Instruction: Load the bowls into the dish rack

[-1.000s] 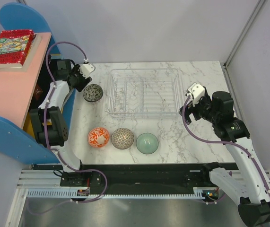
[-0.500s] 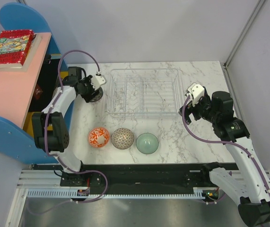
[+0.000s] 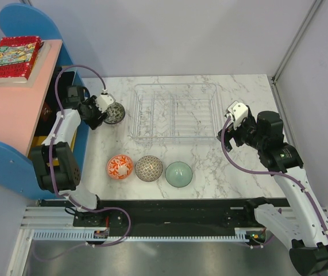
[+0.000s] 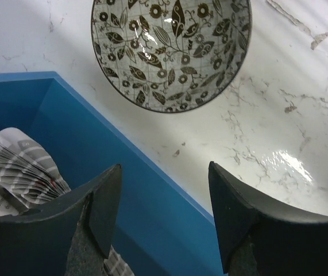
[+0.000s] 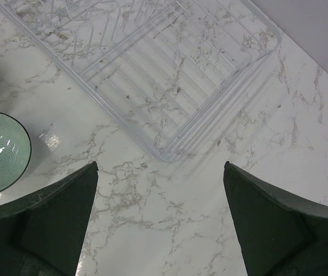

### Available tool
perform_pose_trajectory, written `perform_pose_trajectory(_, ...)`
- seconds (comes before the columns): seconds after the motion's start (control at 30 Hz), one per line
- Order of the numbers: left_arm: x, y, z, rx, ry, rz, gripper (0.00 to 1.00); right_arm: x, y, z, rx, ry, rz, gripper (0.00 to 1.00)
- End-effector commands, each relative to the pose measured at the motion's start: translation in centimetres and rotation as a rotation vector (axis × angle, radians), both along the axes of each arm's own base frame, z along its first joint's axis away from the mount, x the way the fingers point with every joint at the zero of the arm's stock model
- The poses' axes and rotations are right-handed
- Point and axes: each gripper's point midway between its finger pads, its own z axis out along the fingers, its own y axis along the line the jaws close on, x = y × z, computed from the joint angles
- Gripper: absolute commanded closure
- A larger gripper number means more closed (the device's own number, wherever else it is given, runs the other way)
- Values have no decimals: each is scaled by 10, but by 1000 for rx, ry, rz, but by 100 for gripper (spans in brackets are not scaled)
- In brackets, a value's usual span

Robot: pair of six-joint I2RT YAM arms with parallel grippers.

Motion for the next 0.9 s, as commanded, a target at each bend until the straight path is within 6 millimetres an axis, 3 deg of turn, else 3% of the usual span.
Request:
perform_pose_trajectory(0.0,35,23,7,48,-48,59,33,-1,3,9,7,-37,20,2)
perform_pose_trajectory(0.2,79,57,17,130,-193,225,33,0,6,6,8,-21,31,2)
perform_pose_trajectory(0.23,90,63,27,142,-256,255,32,0,5,6,8,-21,31,2)
perform_pose_trajectory(0.37,104,87,43,187,-350,379,32,0,6,5,7,-19,33,2)
perform_pose_trajectory(0.43,109,90,54,167,-397,418,32,0,6,4,8,-16,34,2)
perform_pose_trajectory(0.67,102,93,77,112,-505,494,32,0,7,3,8,-9,39,2)
perform_pose_trajectory(0.87,88,119,61,180,-489,634,33,-2,9,6,16,-14,52,2)
